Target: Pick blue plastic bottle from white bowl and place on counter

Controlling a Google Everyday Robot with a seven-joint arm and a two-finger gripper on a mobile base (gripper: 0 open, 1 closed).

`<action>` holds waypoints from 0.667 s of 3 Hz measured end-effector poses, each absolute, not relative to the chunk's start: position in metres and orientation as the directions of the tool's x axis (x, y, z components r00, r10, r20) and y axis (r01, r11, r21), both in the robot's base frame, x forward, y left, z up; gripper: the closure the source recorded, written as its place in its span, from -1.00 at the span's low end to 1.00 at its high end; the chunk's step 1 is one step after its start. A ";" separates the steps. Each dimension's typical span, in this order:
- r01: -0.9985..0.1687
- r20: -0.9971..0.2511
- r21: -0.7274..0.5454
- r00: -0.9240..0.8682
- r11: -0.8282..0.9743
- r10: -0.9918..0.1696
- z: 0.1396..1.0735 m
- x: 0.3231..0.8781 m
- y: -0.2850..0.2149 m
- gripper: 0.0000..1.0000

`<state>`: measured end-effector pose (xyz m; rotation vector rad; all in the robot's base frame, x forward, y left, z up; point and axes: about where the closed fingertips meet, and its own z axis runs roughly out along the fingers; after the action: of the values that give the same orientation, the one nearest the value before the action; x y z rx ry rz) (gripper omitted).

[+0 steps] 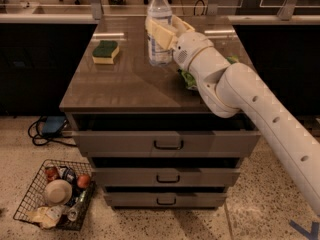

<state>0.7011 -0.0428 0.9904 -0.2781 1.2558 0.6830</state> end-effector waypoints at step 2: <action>-0.763 -0.880 0.093 0.236 0.639 0.411 1.041 0.675 0.050 1.00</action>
Offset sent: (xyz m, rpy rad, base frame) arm -0.0317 0.1199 0.0616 0.0480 -0.2304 0.2278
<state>0.6751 0.0497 1.0409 -0.3953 1.0522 0.8343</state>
